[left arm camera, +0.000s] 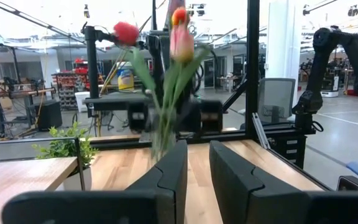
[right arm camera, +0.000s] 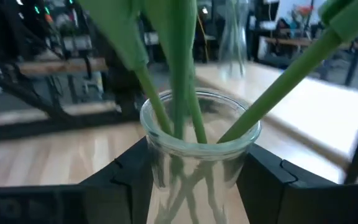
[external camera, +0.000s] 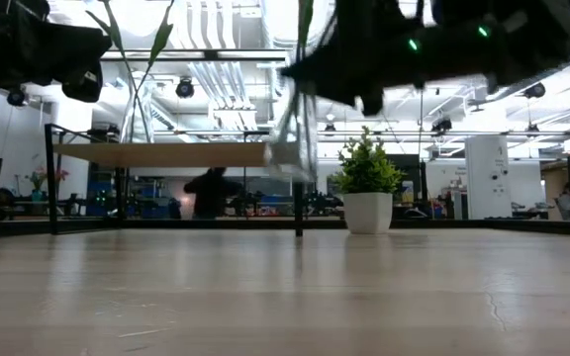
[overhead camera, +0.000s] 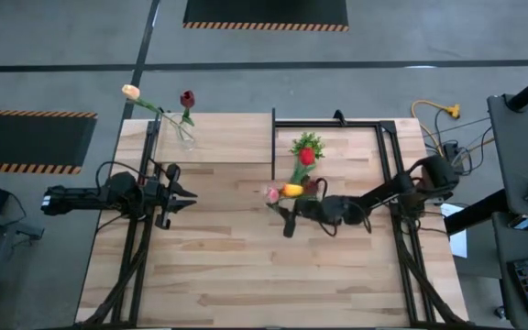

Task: Pick and place flowers into a vace then onto a shelf
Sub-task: Stack the transparent flower vase on the shelf

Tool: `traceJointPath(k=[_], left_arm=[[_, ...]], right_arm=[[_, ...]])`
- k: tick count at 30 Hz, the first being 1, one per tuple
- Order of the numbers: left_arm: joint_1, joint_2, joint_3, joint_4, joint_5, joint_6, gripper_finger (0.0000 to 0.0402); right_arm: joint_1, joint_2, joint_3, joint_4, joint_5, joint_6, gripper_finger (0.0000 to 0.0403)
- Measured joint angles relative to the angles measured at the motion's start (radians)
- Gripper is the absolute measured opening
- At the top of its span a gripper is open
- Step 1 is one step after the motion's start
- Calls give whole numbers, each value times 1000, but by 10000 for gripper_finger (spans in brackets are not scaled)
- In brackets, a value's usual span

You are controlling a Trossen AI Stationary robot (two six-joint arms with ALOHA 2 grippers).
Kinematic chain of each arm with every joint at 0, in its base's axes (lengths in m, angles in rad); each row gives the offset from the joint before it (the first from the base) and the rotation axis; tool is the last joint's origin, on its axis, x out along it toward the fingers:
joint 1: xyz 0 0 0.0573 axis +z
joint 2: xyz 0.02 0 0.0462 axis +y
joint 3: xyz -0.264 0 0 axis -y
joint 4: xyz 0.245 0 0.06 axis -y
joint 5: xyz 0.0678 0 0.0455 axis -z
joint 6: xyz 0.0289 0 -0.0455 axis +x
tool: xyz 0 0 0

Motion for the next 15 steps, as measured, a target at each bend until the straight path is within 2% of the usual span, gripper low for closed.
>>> traceJointPath(k=[4,7,11,15], left_arm=[[0,0,0,0,0,0,51],[0,0,0,0,-1,0,51],[-1,0,0,0,-1,0,51],[-1,0,0,-1,-1,0,51]], right_arm=[[-26,-66,93,-100,-58,-72,170],[-56,-112,209,-269,-75,-149,170],[-140,-125,388,-556,-115,-180,170],[-228,-110,517,-669,-125,-167,175]])
